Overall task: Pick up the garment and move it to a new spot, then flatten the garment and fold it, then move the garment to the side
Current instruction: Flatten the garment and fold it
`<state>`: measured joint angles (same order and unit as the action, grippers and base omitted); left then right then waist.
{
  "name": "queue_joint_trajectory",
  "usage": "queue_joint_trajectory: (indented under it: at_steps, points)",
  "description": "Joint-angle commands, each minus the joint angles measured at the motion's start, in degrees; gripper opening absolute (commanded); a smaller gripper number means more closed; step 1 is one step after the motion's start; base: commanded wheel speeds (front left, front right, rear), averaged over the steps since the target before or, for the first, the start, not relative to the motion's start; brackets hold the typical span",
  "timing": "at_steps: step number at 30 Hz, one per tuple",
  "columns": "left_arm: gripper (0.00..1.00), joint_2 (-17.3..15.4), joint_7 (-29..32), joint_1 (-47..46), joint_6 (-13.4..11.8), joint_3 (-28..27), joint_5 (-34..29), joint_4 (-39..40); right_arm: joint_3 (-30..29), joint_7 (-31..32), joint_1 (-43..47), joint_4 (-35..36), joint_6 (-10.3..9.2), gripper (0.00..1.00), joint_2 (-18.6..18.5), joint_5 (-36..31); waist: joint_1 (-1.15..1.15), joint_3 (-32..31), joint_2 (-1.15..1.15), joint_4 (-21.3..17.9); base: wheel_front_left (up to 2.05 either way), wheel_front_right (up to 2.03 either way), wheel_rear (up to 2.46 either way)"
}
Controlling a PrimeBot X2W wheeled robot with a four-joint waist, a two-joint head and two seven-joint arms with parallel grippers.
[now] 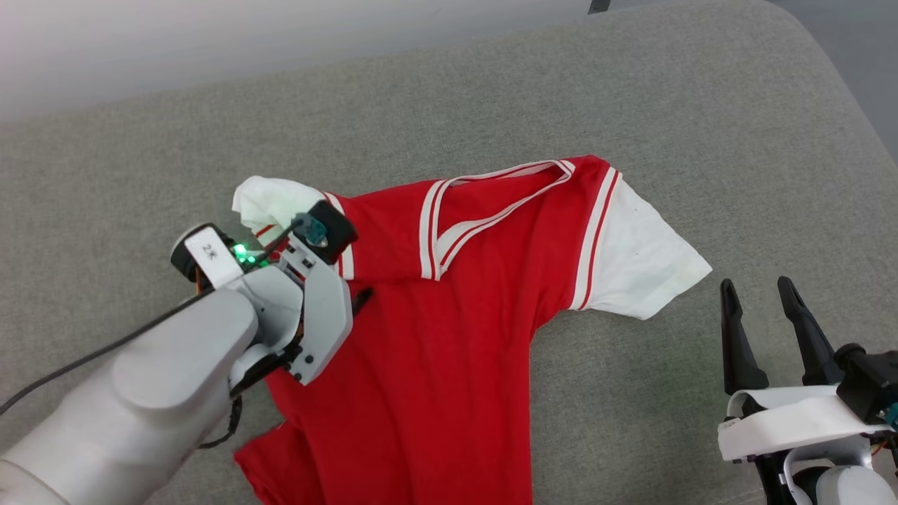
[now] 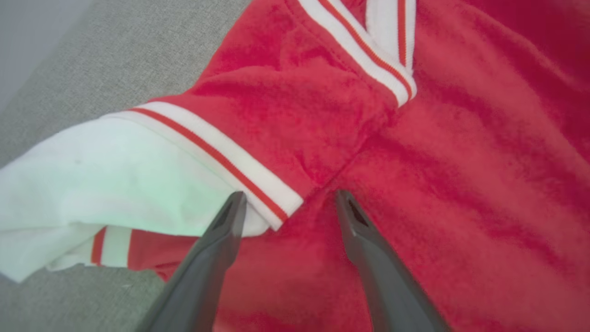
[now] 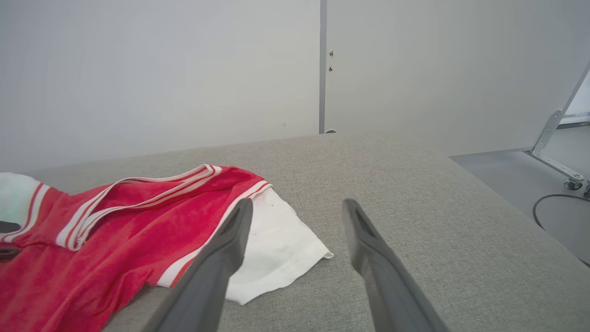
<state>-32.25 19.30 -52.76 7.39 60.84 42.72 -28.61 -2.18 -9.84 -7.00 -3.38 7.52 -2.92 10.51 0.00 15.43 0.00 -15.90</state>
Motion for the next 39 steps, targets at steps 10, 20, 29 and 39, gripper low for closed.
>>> queue_joint_trajectory:
  at_steps: [10, 20, 29, 39]
  points:
    - [1.0, -0.76, -4.05, -3.95, 0.12, 6.96, -0.58, -2.88, 0.66, -0.7, -1.49, -0.91, -0.06, 1.0, 0.05, 0.89, 0.0, 0.19, 0.0, 0.56, 0.0, 0.0, 0.0]
    - [0.0, 0.1, -5.47, -6.06, 0.07, 9.22, 2.89, -6.12, 0.69, -1.0, -1.55, -1.41, -0.06, 1.0, 0.06, 1.25, 0.0, 0.36, 0.0, 0.46, 0.0, 0.0, 0.0]
    - [0.0, -0.31, -5.14, -9.46, 0.07, 11.09, 5.94, -3.79, 0.29, -0.65, -0.91, -1.79, -0.06, 1.0, 0.06, 1.56, 0.0, -0.38, 0.0, 0.79, 0.0, 0.0, 0.0]
    - [0.06, -0.72, -4.09, -14.82, 0.06, 11.9, 8.06, -4.0, 1.42, -0.4, -1.04, -2.28, -0.06, 1.0, 0.06, 2.61, 0.0, 0.22, 0.0, -0.34, 0.0, 0.0, 0.0]
